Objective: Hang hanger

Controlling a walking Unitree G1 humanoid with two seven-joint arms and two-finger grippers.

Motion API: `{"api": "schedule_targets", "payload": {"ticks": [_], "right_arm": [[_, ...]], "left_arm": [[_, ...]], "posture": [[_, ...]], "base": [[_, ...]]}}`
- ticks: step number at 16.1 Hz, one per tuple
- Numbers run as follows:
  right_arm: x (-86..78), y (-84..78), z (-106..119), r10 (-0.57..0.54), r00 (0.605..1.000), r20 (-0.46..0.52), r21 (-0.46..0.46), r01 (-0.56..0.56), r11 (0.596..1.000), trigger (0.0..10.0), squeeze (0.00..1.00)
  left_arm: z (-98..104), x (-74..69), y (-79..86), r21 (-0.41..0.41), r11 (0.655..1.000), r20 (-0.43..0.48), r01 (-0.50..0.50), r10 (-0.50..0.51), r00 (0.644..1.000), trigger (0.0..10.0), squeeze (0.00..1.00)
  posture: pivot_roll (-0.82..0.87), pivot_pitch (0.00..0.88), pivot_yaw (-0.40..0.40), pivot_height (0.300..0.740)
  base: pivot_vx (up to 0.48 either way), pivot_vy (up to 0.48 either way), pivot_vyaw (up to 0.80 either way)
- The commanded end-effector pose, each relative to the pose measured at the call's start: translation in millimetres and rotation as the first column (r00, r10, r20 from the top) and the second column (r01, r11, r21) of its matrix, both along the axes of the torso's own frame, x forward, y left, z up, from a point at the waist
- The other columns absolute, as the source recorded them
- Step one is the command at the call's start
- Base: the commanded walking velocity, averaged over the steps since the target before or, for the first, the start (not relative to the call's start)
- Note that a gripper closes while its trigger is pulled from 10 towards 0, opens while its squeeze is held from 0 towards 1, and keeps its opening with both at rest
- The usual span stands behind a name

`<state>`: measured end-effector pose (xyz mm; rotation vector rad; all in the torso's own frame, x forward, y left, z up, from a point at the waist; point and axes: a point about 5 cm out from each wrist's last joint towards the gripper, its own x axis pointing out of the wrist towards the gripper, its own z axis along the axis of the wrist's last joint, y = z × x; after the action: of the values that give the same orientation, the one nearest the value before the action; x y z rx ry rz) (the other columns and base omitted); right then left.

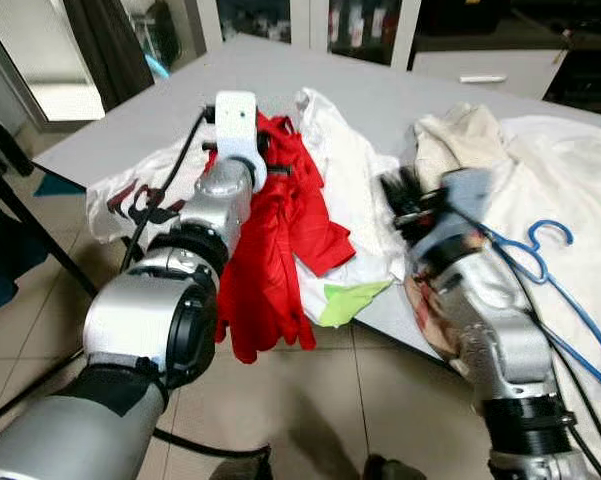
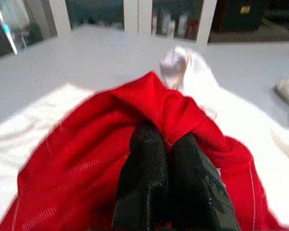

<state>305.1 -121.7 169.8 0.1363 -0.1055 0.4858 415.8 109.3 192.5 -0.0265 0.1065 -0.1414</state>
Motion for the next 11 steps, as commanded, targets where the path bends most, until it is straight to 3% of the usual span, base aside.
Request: {"api": "schedule_targets", "payload": {"ticks": [1, 3, 7, 8, 11], "right_arm": [[-6.3, 14.9, -3.3, 0.117, 0.992, -0.042, 0.022, -0.117, 0.993, 10.0, 0.00], [-12.1, 41.0, -14.0, 0.264, 0.959, -0.101, -0.051, -0.270, 0.962, 10.0, 0.00], [-6.6, 58.1, -7.9, 0.355, 0.925, -0.137, -0.011, -0.360, 0.933, 10.0, 0.00], [-3.7, 65.7, -9.9, 0.385, 0.908, -0.163, -0.048, -0.397, 0.917, 10.0, 0.00], [11.9, 68.1, -13.7, 0.305, 0.928, -0.212, -0.064, -0.325, 0.944, 10.0, 0.00]], "left_arm": [[-6.0, -1.3, 0.5, 0.013, 1.000, -0.027, 0.003, -0.002, 1.000, 10.0, 0.00], [-5.7, -1.5, -1.2, 0.001, 1.000, -0.022, 0.015, -0.015, 1.000, 10.0, 0.00], [-6.1, -1.7, -1.1, 0.004, 1.000, -0.018, 0.022, -0.022, 1.000, 10.0, 0.00], [-6.5, -2.0, -1.4, 0.001, 1.000, -0.017, 0.026, -0.026, 1.000, 10.0, 0.00], [-5.4, -2.1, -5.0, -0.005, 0.999, -0.010, 0.042, -0.042, 0.999, 10.0, 0.00]], "posture": [[-0.02, 0.000, 0.063, 0.740], [-0.01, 0.000, 0.061, 0.740], [-0.01, 0.000, 0.058, 0.740], [-0.01, 0.000, 0.060, 0.740], [-0.01, 0.000, 0.056, 0.740]], "base": [[0.000, 0.000, 0.00], [0.000, 0.000, 0.00], [0.000, 0.000, 0.00], [0.000, 0.000, 0.00], [0.000, 0.000, 0.00]]}}
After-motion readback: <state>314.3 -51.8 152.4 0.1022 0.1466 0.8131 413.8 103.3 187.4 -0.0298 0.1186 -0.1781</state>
